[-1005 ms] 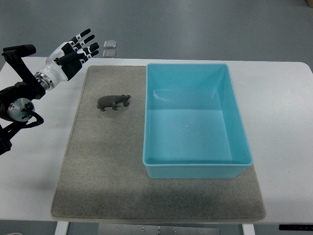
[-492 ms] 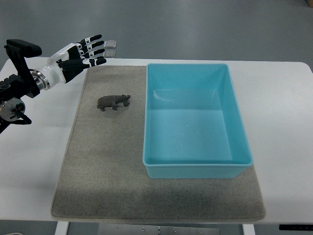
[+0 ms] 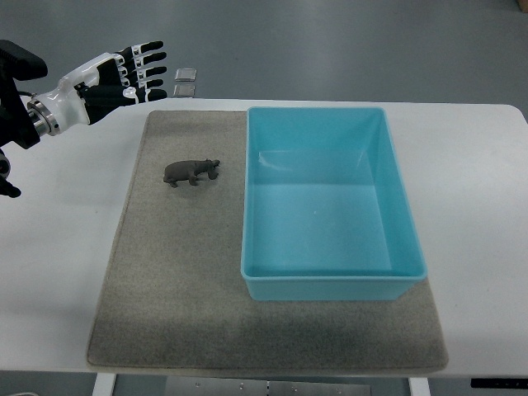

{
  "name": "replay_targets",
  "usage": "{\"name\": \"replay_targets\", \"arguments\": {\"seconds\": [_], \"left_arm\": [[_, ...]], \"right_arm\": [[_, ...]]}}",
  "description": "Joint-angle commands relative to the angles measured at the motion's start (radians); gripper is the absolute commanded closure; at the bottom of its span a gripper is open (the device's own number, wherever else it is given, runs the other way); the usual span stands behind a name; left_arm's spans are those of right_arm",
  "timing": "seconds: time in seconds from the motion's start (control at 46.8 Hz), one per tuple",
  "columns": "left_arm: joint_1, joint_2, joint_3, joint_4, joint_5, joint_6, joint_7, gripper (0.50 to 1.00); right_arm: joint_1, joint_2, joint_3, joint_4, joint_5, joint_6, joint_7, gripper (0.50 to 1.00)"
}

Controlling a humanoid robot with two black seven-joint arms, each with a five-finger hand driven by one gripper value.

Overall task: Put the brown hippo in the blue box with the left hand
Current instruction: 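Reach the open left hand forward over the brown hippo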

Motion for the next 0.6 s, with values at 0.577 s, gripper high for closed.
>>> {"name": "replay_targets", "arguments": {"seconds": [0.577], "left_arm": [[-0.04,0.007,0.081,-0.055,0.473,0.025,0.143,0.527]], "right_arm": [[0.0,0.0,0.0,0.0,0.0,0.0,0.0,0.564]]}}
